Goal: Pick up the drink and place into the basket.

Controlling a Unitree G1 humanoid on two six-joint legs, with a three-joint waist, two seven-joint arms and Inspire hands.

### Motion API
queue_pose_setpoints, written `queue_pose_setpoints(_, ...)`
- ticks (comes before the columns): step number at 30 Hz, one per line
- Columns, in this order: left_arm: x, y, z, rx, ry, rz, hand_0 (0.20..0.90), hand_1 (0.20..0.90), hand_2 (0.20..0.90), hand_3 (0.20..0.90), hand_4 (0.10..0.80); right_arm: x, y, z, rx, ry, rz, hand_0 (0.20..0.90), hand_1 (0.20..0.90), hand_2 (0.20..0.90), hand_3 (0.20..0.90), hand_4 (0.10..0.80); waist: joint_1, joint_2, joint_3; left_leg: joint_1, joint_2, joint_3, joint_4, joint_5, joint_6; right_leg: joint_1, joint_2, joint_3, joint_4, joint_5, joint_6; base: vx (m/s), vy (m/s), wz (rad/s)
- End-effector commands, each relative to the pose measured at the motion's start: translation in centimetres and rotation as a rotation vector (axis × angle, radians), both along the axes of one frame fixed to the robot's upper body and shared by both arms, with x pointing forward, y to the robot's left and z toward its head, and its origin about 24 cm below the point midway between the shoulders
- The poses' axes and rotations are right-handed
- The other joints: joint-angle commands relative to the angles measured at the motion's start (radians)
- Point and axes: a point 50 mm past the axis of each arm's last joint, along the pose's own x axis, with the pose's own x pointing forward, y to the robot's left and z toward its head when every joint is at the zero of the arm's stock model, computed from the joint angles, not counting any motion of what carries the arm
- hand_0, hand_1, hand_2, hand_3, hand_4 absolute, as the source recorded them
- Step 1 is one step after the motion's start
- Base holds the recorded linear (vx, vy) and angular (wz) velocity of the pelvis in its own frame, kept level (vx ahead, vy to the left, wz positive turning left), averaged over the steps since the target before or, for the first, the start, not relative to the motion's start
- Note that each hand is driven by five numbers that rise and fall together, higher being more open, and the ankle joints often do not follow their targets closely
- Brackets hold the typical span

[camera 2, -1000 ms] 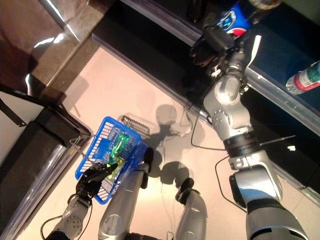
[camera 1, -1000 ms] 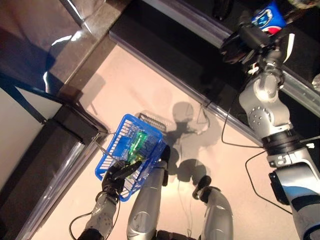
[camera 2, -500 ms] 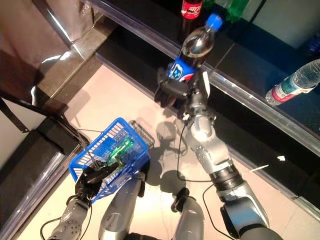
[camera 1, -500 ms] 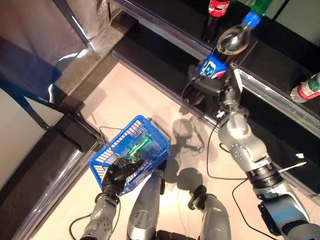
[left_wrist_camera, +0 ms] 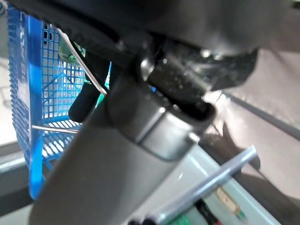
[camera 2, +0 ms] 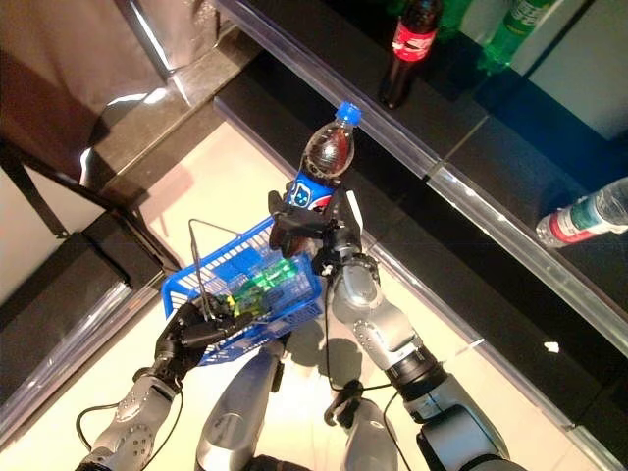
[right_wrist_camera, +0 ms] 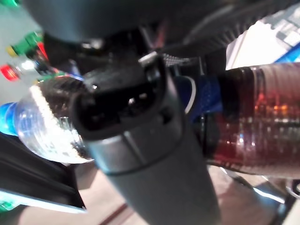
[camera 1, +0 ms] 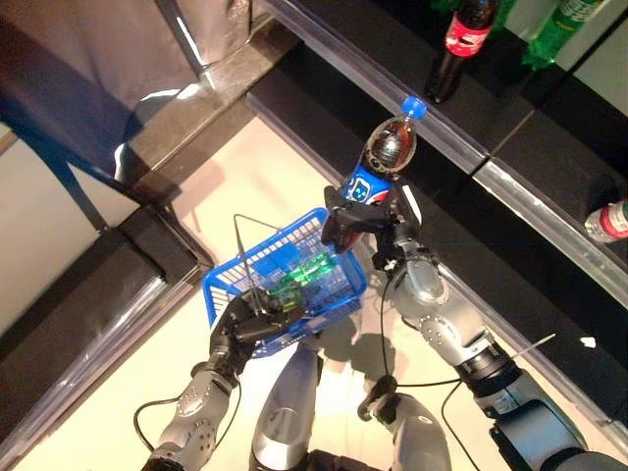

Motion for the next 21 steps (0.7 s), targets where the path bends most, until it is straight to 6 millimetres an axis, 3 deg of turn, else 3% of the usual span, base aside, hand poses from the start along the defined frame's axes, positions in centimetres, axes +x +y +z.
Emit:
queue_pose_setpoints(1, 1.0, -4.0, 13.0, -0.088, -0.693, -0.295, 0.300, 0.300, 0.300, 0.200, 0.100, -1.5, 3.6, 10.5, 0.121, -0.440, 0.136, 0.300, 0.300, 0.300, 0.200, 0.100, 0.010, 0.019, -0.091, 0.066, -0.044, -0.051, 0.083, -0.132, -0.006, 0.018, 0.039, -0.017, -0.092, 0.144, -0.052, 0.019, -0.020, 0.11)
queue_pose_setpoints(9, 0.4, -5.3, 14.5, -0.083, -0.770, -0.437, 0.300, 0.300, 0.300, 0.200, 0.100, -0.2, 3.9, 9.1, 0.085, -0.369, 0.089, 0.300, 0.300, 0.300, 0.200, 0.100, 0.025, 0.025, -0.092, 0.065, -0.054, -0.072, 0.093, -0.132, -0.006, 0.029, 0.031, -0.033, -0.090, 0.146, -0.052, 0.018, -0.008, 0.08)
queue_pose_setpoints(20, 0.3, -6.8, 16.6, -0.163, -0.853, -0.571, 0.300, 0.300, 0.300, 0.200, 0.100, 1.4, 5.2, 4.4, -0.037, -0.180, 0.078, 0.300, 0.300, 0.300, 0.200, 0.100, 0.038, 0.035, -0.086, 0.047, -0.066, -0.100, 0.103, -0.129, -0.006, 0.014, 0.021, -0.047, -0.078, 0.148, -0.054, 0.032, -0.005, 0.08)
queue_pose_setpoints(21, 0.2, -6.8, 16.7, -0.171, -0.863, -0.579, 0.300, 0.300, 0.300, 0.200, 0.100, 1.5, 5.3, 3.9, -0.035, -0.159, 0.091, 0.300, 0.300, 0.300, 0.200, 0.100, 0.040, 0.032, -0.080, 0.053, -0.069, -0.104, 0.110, -0.152, -0.011, 0.013, 0.017, -0.035, -0.063, 0.127, -0.044, -0.025, -0.013, 0.03)
